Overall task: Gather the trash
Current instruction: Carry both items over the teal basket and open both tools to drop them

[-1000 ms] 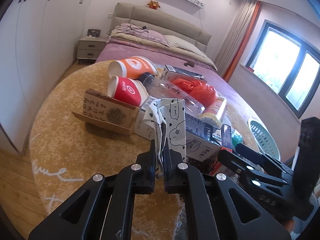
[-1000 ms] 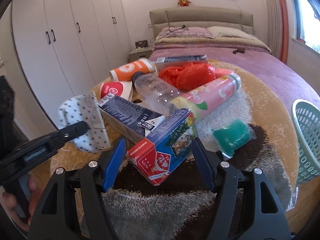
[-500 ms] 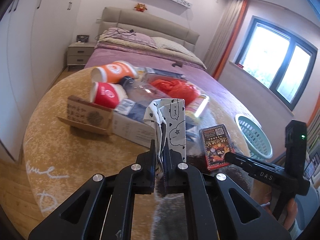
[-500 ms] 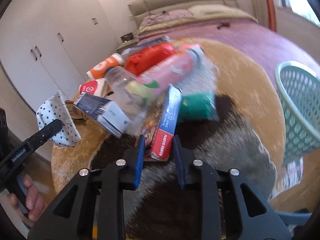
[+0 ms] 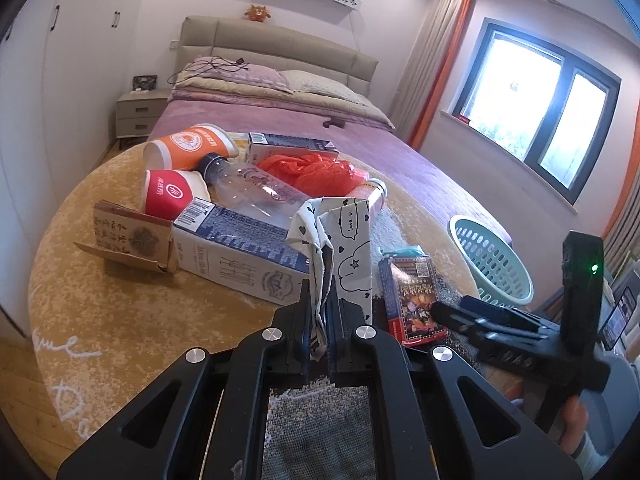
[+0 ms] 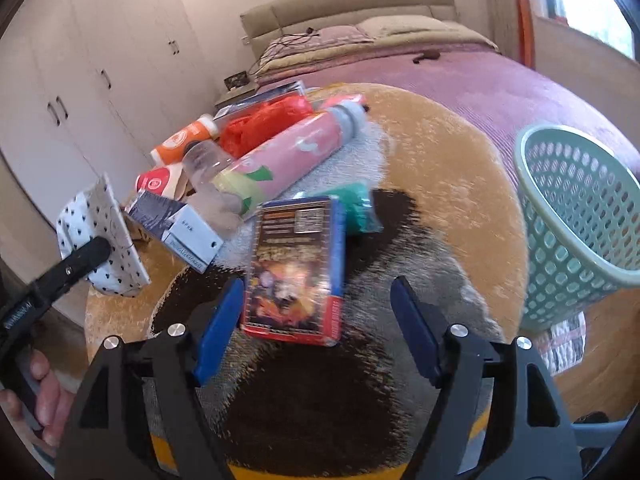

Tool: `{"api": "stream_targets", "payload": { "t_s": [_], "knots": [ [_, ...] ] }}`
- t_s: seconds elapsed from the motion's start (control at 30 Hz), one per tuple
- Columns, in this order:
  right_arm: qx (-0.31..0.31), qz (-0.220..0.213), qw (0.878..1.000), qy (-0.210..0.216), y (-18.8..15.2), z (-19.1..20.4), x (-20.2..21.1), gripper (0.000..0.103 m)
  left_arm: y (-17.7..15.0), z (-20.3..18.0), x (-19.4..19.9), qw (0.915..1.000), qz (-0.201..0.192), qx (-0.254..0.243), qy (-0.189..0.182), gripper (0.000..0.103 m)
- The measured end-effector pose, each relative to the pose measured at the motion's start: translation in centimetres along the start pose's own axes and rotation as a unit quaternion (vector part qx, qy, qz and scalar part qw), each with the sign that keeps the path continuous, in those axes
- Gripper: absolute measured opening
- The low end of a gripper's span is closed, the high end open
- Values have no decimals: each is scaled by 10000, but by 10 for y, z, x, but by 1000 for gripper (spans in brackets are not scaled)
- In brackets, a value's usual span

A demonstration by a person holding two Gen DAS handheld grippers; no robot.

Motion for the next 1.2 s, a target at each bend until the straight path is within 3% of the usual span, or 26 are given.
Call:
{"api": "stream_targets", "payload": {
  "t_s": [0.27, 0.3, 0.33, 0.5, 0.57, 0.8, 0.93, 1.0, 1.2],
  "knots": [
    [269, 73, 9984, -489, -6, 7, -28, 71, 2, -6, -10, 10000, 7, -27, 7, 4],
    [289, 56, 9984, -479, -4, 7, -27, 59, 2, -8, -11, 10000, 7, -42, 3, 4],
    [311, 58, 9984, -460, -4, 8, -26, 59, 4, -11, -12, 10000, 2, -70, -5, 4],
    [218, -366, 9988, -239, 12, 3, 12, 59, 19, -38, -11, 9994, -107, -292, -117, 4],
    [199, -591, 9975, -347, 22, -5, 30, 58, 26, -55, -11, 9989, -168, -377, -203, 4],
    [-245, -1239, 9870, -990, 55, -80, 99, 58, 54, -141, -28, 9932, -250, -861, -747, 4],
    [-676, -1209, 9832, -1185, 63, -129, 117, 58, 61, -204, -52, 9867, -80, -1079, -1209, 4],
    [-834, -1241, 9780, -1456, 65, -157, 127, 58, 62, -229, -66, 9841, 15, -1184, -1325, 4],
    [-1500, -996, 9703, -1618, 53, -229, 123, 59, 55, -298, -117, 9761, 488, -1395, -1596, 4]
  ]
}}
Point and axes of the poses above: each gripper's, at about its wrist camera, not at the fingertips, and x roughly against the way its jaws point, z to its left, y to its top, the point moved 8 cm from there along -x, roughly the way its jaws point, and after that the axes turned 14 degrees about y, right-handed, at the moved point
